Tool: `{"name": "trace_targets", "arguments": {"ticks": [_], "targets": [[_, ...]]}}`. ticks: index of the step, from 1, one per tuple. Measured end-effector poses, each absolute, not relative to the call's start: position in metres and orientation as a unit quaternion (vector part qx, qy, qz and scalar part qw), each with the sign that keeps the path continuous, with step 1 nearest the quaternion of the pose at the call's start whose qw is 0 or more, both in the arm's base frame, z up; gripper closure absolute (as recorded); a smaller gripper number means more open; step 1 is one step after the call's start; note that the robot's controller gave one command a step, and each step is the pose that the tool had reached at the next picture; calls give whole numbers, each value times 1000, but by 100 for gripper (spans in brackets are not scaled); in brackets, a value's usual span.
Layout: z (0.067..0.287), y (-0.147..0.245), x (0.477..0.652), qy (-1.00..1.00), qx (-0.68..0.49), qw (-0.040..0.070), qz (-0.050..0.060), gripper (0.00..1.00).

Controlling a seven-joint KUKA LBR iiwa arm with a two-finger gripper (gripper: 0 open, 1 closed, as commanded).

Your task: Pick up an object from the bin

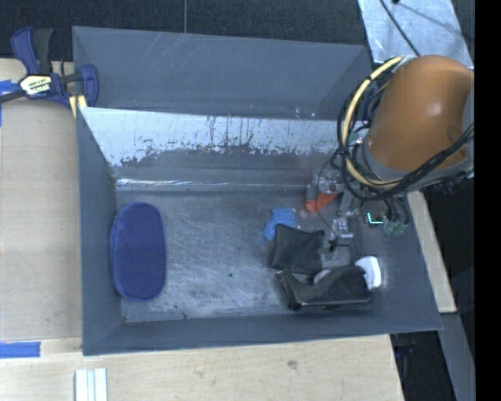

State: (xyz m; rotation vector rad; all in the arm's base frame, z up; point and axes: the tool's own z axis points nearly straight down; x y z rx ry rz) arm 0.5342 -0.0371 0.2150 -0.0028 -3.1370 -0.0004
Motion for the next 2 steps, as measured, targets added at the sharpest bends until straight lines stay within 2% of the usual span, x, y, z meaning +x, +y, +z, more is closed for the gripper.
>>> {"name": "trace_targets", "arguments": {"ticks": [1, 2], "targets": [[74, -57, 539, -1000, -2, -16, 1, 0], [71, -57, 533, -1000, 1, -5, 1, 100]]}}
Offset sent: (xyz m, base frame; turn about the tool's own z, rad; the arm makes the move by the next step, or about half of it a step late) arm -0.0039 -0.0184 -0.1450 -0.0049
